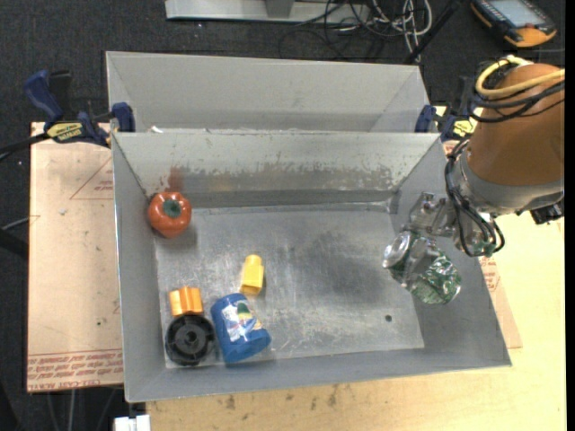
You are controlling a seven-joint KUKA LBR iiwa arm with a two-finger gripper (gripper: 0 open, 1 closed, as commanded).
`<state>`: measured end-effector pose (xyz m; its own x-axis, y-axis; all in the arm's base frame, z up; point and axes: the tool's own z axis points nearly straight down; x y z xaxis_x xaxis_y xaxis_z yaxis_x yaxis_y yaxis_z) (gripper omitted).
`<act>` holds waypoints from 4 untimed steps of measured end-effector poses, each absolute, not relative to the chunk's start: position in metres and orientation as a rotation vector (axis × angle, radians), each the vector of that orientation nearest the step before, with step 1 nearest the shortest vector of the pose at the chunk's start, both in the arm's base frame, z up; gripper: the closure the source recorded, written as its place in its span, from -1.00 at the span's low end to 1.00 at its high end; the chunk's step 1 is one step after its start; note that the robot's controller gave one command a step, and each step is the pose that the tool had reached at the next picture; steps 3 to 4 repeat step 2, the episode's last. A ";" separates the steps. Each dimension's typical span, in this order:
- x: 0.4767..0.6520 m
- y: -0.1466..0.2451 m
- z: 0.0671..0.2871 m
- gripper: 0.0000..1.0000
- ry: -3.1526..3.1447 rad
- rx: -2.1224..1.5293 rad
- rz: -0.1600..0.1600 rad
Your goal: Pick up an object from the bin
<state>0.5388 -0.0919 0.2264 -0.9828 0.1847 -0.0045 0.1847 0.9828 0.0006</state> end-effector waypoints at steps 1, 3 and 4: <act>0.538 -0.092 0.226 1.00 3.125 0.291 0.001; 0.538 -0.092 0.225 1.00 3.124 0.291 0.001; 0.538 -0.092 0.225 1.00 3.124 0.291 0.001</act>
Offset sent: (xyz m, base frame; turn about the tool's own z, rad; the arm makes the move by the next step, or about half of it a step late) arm -0.0310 -0.0291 -0.0699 -0.0517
